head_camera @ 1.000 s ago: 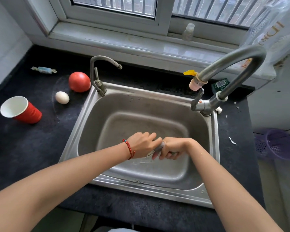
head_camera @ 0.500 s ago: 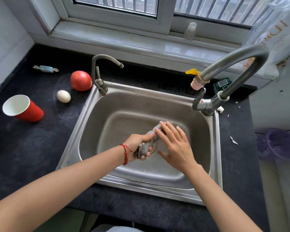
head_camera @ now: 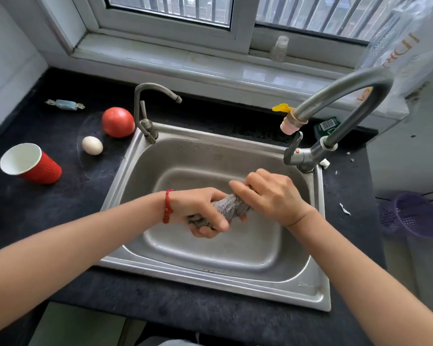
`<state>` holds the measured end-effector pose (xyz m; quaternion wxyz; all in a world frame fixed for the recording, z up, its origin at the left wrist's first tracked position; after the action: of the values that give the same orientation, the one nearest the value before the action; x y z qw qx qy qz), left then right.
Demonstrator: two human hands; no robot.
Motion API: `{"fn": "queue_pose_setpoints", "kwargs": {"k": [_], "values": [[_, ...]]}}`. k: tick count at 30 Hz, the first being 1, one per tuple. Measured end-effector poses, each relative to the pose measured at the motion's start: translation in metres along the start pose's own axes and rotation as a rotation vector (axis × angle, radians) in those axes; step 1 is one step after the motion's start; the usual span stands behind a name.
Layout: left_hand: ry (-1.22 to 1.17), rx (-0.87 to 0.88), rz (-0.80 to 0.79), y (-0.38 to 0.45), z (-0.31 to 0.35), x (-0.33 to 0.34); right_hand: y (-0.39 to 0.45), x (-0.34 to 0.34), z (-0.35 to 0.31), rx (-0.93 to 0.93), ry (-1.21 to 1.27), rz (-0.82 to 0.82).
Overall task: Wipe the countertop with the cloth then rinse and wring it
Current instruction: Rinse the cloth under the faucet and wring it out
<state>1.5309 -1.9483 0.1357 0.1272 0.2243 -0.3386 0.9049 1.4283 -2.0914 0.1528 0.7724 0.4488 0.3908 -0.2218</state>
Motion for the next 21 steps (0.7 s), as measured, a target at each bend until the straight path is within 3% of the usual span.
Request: {"fn": "queue_pose_setpoints", "kwargs": {"k": [3, 7, 11, 13, 17, 21], "values": [[0.416, -0.095, 0.503, 0.012, -0.011, 0.001, -0.010, 0.017, -0.012, -0.023, -0.058, -0.176], [0.906, -0.086, 0.952, 0.038, -0.031, -0.008, -0.011, 0.045, -0.024, 0.109, 0.021, -0.518], [1.143, -0.186, 0.996, 0.052, -0.034, -0.028, -0.022, 0.077, -0.029, 0.442, 0.299, -0.868], [1.321, -0.242, 0.962, 0.056, -0.032, -0.034, -0.027, 0.085, -0.033, 0.622, 0.428, -0.910], [1.612, -0.302, 0.829, 0.057, -0.011, -0.030, -0.036, 0.085, -0.042, 0.922, 0.586, -0.753], [1.559, -0.334, 0.797, 0.047, 0.014, -0.022, -0.036, 0.082, -0.057, 1.164, 0.682, -0.491]]}}
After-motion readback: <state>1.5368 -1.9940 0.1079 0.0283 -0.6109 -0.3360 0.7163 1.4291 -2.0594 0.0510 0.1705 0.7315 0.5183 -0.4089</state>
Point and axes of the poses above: each hand's wrist, its own y-axis towards the middle knuckle, its own x-axis out of the palm, z = x × y, the point moved 1 cm from there along y, towards the middle knuckle, and after that the axes turned 9 degrees about -x, right-handed, at the moved point
